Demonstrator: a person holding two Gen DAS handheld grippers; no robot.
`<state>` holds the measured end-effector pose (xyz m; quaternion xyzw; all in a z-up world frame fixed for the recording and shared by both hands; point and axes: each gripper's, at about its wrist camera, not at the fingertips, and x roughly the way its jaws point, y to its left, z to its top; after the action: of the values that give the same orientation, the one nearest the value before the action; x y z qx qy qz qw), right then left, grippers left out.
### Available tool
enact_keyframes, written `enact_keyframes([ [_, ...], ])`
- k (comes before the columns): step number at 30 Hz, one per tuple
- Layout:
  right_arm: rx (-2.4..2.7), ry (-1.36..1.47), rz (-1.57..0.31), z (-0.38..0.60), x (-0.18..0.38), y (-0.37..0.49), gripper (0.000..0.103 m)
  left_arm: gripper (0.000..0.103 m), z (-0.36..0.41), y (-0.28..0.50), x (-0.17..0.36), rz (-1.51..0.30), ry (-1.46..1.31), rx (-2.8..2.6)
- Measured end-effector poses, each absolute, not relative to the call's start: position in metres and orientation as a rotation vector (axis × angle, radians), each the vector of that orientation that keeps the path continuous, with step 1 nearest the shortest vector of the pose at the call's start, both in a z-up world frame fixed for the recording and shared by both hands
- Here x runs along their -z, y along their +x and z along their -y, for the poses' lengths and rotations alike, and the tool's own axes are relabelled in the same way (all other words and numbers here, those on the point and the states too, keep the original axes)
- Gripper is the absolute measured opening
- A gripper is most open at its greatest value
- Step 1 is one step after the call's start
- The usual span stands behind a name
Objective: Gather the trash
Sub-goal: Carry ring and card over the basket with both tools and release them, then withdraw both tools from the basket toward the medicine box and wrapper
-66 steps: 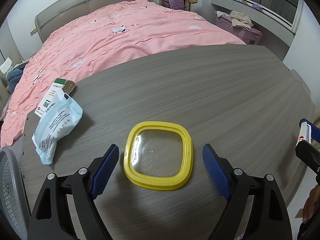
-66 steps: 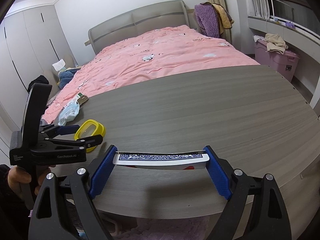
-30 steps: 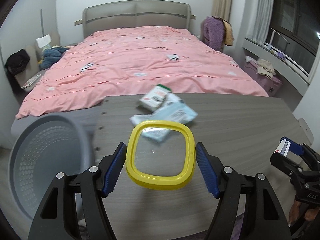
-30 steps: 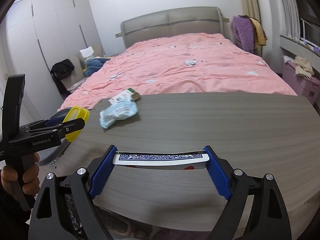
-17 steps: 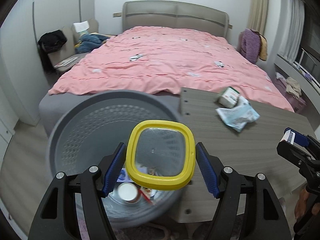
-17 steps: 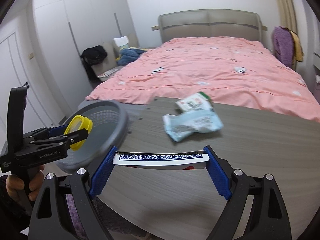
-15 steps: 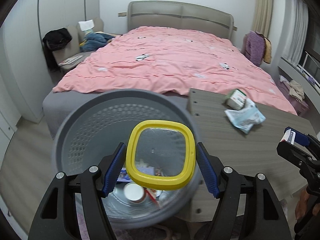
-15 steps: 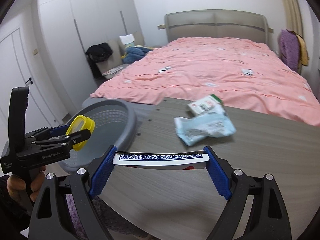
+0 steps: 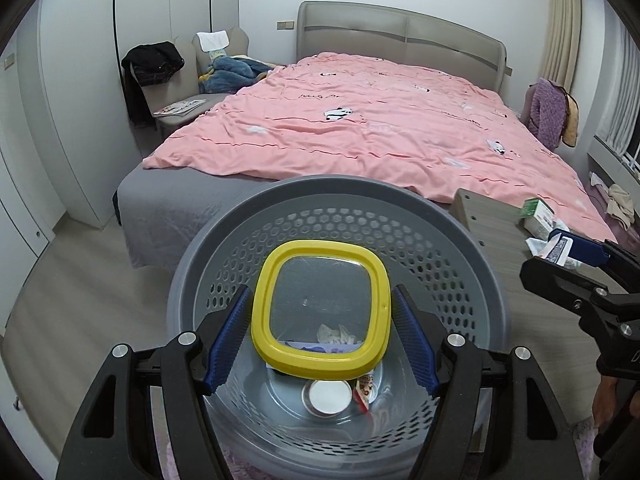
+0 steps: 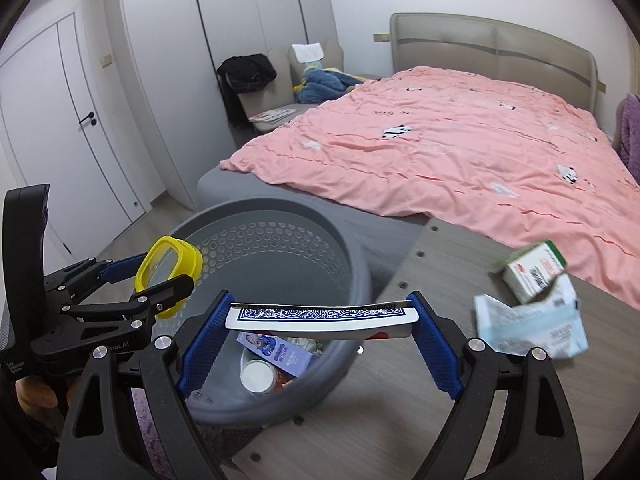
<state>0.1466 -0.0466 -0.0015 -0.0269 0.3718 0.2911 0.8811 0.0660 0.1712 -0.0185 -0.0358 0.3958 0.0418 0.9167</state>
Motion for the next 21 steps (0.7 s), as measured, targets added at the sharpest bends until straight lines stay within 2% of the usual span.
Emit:
enact_keyframes([
  [9,-0.635,-0.079,-0.786,0.029,0.006,0.160,0.085,0.068,-0.184,0.074,0.026,-0.818,-0.107,-0.129],
  [12,-0.637,-0.082,-0.782,0.027,0.006,0.160,0.091,0.069,-0.187,0.073,0.026,-0.819,-0.103,-0.143],
  [13,-0.637,-0.080,-0.779,0.028,0.005,0.159,0.095,0.070,-0.188,0.073,0.026,-0.819,-0.102,-0.148],
  [15,-0.635,-0.071,-0.771,0.031,0.004,0.158,0.096,0.078,-0.189,0.071,0.024,-0.815,-0.101,-0.157],
  [21,-0.628,-0.063,-0.769,0.035,0.000,0.154,0.096,0.079,-0.189,0.065,0.020,-0.808,-0.097,-0.169],
])
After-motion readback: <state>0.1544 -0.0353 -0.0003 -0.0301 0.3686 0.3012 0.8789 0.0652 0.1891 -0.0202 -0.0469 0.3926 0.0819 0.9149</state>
